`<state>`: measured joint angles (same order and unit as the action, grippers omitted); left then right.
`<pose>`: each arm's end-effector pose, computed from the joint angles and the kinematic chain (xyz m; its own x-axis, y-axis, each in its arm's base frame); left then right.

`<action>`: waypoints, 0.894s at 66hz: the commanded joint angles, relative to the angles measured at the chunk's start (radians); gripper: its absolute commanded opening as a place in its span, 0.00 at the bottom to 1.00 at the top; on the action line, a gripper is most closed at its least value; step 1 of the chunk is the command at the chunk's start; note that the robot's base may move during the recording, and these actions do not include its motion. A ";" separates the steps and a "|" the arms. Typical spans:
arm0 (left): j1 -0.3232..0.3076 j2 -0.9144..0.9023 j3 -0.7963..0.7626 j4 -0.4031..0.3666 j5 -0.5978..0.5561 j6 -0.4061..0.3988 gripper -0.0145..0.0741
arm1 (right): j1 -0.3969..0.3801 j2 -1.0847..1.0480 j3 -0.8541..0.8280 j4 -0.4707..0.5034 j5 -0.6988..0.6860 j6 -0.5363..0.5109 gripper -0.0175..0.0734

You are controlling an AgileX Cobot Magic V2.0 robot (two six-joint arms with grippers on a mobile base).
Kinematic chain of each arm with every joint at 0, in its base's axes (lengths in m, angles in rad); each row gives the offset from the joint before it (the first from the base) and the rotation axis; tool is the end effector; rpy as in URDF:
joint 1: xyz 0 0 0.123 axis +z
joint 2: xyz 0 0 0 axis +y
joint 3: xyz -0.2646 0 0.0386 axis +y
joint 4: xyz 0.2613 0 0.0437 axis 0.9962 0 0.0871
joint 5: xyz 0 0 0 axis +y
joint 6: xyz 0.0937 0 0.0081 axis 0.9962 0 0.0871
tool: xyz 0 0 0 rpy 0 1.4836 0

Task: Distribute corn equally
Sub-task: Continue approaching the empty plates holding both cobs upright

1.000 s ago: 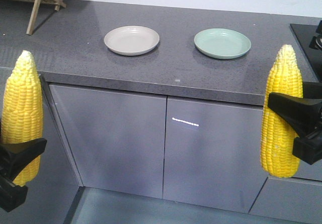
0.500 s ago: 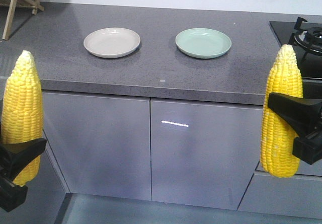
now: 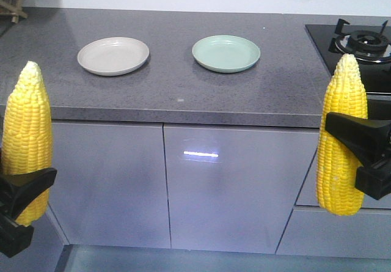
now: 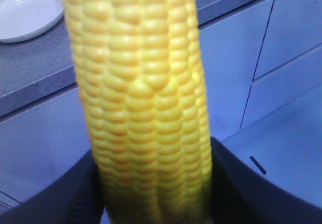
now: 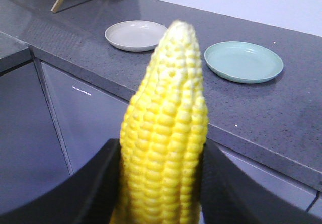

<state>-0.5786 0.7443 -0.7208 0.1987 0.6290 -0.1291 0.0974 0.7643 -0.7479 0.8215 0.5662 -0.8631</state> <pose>0.1509 -0.0855 0.3188 -0.4267 0.3170 -0.8470 0.4746 0.8757 0.0887 0.1748 0.0543 0.3447 -0.2695 -0.1428 -0.9524 -0.4961 0.8682 0.0102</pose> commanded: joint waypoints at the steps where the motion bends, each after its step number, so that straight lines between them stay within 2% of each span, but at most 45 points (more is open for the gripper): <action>1: -0.004 -0.004 -0.027 0.001 -0.062 -0.002 0.42 | -0.002 -0.004 -0.025 0.033 -0.048 -0.002 0.41; 59: -0.004 -0.004 -0.027 0.001 -0.062 -0.002 0.42 | -0.002 -0.004 -0.025 0.033 -0.048 -0.002 0.41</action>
<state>-0.5786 0.7443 -0.7208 0.1987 0.6290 -0.1291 0.0974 0.7643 -0.7479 0.8215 0.5662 -0.8631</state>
